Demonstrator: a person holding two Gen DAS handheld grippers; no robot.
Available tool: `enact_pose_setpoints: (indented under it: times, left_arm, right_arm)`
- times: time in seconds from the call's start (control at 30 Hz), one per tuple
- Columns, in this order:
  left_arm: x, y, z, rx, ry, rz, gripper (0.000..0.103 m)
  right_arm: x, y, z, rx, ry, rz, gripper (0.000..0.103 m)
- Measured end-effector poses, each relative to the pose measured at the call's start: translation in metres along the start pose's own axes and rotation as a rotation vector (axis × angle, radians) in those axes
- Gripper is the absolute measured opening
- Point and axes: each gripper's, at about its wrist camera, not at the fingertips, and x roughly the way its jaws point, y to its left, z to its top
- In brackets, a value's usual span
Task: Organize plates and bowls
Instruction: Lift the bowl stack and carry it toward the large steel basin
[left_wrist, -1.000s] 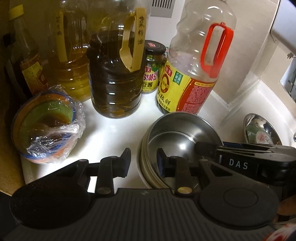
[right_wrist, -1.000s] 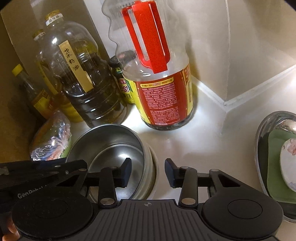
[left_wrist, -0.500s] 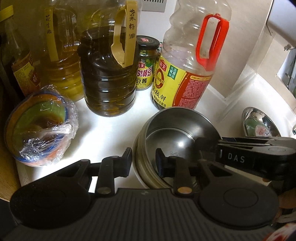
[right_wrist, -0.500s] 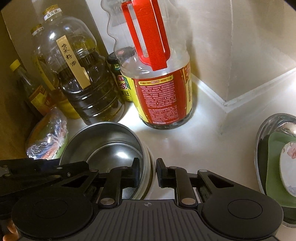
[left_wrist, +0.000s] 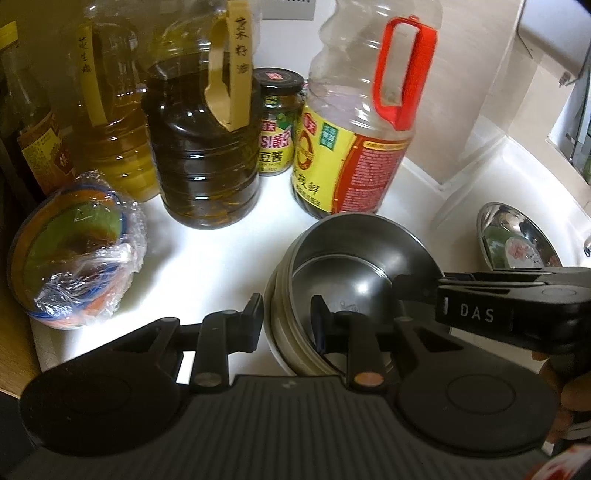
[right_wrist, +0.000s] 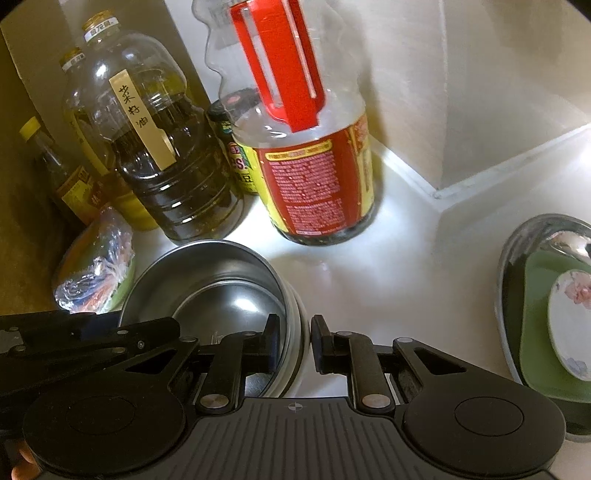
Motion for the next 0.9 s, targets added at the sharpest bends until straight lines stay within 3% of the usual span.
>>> enact_pose_setpoints:
  times: [0.63,0.9]
  left_arm:
    - [-0.001,-0.076,-0.010,0.141,0.017,-0.138,0.023]
    - [0.001,-0.101,-0.014,0.190,0.011,-0.133,0.023]
  right_arm:
    - [-0.060,-0.059,-0.034,0.130,-0.012,-0.098,0.018]
    - [-0.076,-0.073,-0.045,0.160,-0.016,-0.113,0.017]
